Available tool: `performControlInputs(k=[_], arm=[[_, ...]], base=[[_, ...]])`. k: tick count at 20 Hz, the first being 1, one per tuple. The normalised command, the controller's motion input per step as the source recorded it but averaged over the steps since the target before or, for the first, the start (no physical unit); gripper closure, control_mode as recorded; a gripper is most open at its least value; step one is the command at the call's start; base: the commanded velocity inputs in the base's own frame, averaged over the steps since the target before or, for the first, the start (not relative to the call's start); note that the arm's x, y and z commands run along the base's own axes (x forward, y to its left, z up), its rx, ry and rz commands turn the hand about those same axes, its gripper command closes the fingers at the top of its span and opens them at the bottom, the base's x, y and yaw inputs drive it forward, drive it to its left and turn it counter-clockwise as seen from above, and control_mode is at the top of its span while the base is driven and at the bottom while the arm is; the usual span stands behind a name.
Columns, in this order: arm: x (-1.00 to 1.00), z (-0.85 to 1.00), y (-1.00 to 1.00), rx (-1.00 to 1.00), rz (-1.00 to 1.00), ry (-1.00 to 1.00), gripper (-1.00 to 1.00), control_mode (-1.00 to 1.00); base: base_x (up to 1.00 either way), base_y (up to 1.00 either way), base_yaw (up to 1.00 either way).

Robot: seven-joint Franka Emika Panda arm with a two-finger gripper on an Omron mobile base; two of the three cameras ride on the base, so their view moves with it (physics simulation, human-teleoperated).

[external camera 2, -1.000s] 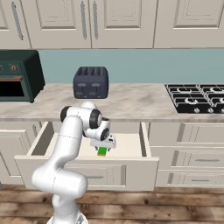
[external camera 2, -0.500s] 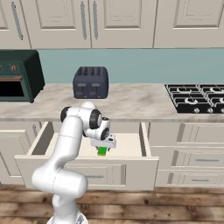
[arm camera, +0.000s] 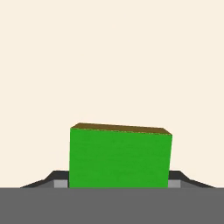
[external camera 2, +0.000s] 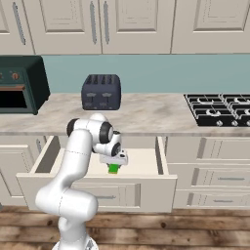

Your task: Restock the sink supplies by placing the sponge and soap dispenser on the counter and next to the sink. Make sure the soap dispenser is upright.

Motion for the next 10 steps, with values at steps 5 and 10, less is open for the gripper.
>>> performControlInputs(k=[5,10], arm=[[0.0,0.22,0.01,0.0,-0.01,0.0,1.0,-1.0],[-0.03,0.52,0.0,0.0,-0.05,0.0,1.0,-1.0]], base=[[0.0,0.0,0.0],[0.0,0.0,0.0]])
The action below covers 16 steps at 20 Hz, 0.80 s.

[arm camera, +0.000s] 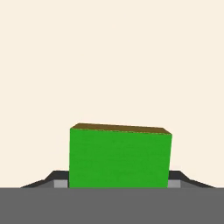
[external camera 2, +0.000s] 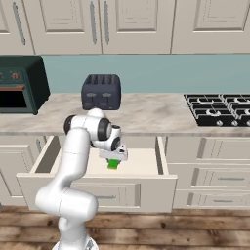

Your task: Restock the sink supplies by placing the sponge and soap dispenser on the counter and next to the sink. Make sure the soap dispenser is upright.

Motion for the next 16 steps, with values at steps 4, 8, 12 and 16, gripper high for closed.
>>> performControlInputs(k=[4,8,12,16], arm=[[-0.22,0.73,-0.08,0.0,-0.06,0.0,1.0,-1.0],[-0.34,0.67,-0.13,0.0,-0.07,0.0,1.0,-1.0],[-0.57,0.42,-0.14,0.01,-0.07,-0.01,1.0,-1.0],[-0.7,0.45,-0.16,0.02,-0.07,-0.02,1.0,-1.0]], base=[[0.0,0.0,0.0],[0.0,0.0,0.0],[0.0,0.0,0.0],[0.0,0.0,0.0]])
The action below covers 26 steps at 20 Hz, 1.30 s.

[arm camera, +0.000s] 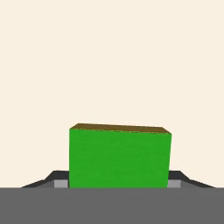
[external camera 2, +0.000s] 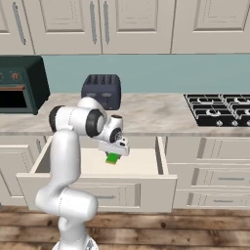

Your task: Restock the sink supplies by placing the sponge and soap dispenser on the counter and next to the sink. Make sure the soap dispenser is upright.

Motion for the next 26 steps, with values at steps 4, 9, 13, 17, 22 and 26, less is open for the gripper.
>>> performControlInputs(k=[4,9,13,17,22,26], arm=[[-0.6,0.76,-0.14,0.02,-0.07,-0.02,1.0,-1.0],[-0.32,0.99,-0.03,0.0,-0.08,-0.04,1.0,-1.0],[-0.27,1.0,-0.05,0.0,-0.07,-0.02,1.0,-1.0],[-0.34,0.94,-0.05,0.0,-0.08,-0.02,1.0,-1.0],[-0.44,0.58,-0.03,0.0,-0.15,0.0,1.0,-1.0],[-0.16,0.21,0.0,0.0,-0.16,0.02,1.0,-1.0]], base=[[0.0,0.0,0.0],[0.0,0.0,0.0],[0.0,0.0,0.0],[0.0,0.0,0.0],[0.0,0.0,0.0],[0.0,0.0,0.0]])
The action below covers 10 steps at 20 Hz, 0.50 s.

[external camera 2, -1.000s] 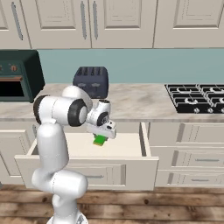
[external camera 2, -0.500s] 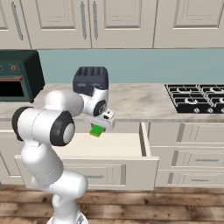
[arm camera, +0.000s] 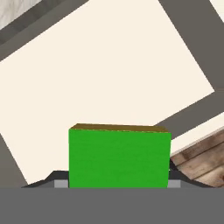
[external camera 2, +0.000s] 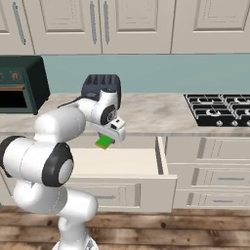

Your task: Restock the sink supplies by placing the sponge and soap dispenser on the counter and next to the sink. Make sure the soap dispenser is upright.

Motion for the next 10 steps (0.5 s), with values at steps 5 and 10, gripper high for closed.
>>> performControlInputs(k=[5,10], arm=[[0.0,0.0,0.0,0.0,-0.04,0.01,1.0,-1.0],[0.0,0.0,0.01,-0.01,0.0,0.01,1.0,1.0]], base=[[0.0,0.0,0.0],[-0.03,0.04,-0.03]])
